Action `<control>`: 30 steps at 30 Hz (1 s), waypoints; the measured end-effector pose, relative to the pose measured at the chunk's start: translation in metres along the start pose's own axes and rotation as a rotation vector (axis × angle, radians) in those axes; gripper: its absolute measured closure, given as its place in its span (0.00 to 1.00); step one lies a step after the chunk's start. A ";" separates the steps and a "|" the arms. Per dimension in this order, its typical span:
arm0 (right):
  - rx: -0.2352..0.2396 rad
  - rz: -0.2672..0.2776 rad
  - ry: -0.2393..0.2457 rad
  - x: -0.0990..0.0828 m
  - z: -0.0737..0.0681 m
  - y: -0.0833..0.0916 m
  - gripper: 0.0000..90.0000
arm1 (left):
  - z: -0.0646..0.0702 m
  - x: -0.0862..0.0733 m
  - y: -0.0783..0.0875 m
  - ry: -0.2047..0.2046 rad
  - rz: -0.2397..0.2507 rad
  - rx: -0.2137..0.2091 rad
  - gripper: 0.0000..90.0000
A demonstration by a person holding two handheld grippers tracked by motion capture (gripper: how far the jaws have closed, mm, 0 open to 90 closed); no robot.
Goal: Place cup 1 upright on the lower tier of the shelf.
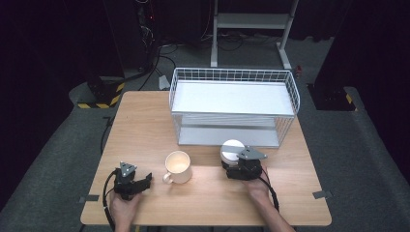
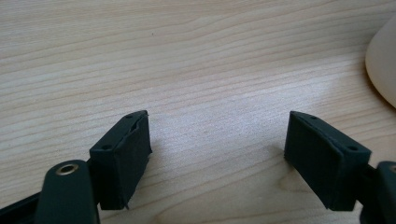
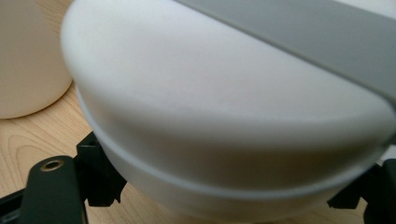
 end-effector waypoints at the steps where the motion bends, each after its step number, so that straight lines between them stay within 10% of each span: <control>1: 0.001 -0.001 -0.001 0.000 0.000 0.001 0.21 | 0.000 0.000 0.000 0.000 0.000 0.000 0.25; 30: -0.032 0.030 -0.062 0.026 0.033 0.019 0.21 | 0.000 0.000 0.000 0.003 0.000 0.000 0.26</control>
Point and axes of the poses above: each handheld gripper's, and its own axes: y roughly backward along the jaws, x roughly out of its top, z roughly to its right, the point moved 6 cm from there along -y, roughly forward along the jaws, and after that the axes turned 11 degrees about x, right-handed, at the moved point
